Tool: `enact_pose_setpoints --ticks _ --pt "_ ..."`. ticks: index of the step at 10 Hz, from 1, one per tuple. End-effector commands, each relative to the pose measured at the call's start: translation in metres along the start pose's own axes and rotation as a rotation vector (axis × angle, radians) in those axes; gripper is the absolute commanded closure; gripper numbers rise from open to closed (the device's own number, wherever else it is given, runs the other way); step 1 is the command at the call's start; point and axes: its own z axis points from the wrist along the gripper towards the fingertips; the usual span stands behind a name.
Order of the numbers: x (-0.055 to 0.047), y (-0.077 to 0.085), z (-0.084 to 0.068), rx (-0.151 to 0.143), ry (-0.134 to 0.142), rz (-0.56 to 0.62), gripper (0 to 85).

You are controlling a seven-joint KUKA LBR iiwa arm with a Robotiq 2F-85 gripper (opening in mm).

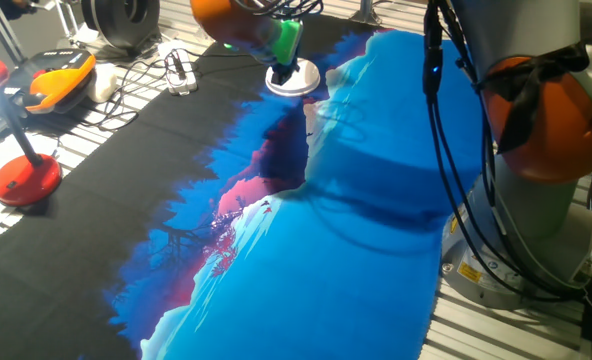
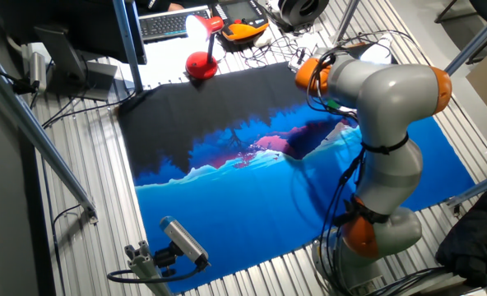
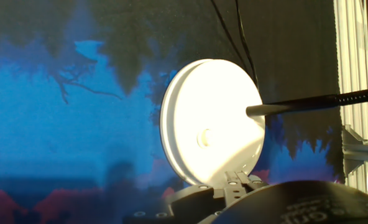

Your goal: Turn off the desk lamp by pressing the button

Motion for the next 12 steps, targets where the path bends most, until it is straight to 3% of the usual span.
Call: enact_pose_setpoints --ticks 1,6,12 --pt "0.000 -0.001 0.003 0.000 -0.002 0.000 85.0" --pt "-0.002 -0.001 0.025 -0.005 -0.021 0.011 85.0" --pt "-0.013 -0.001 0.038 -0.029 -0.027 -0.001 85.0"
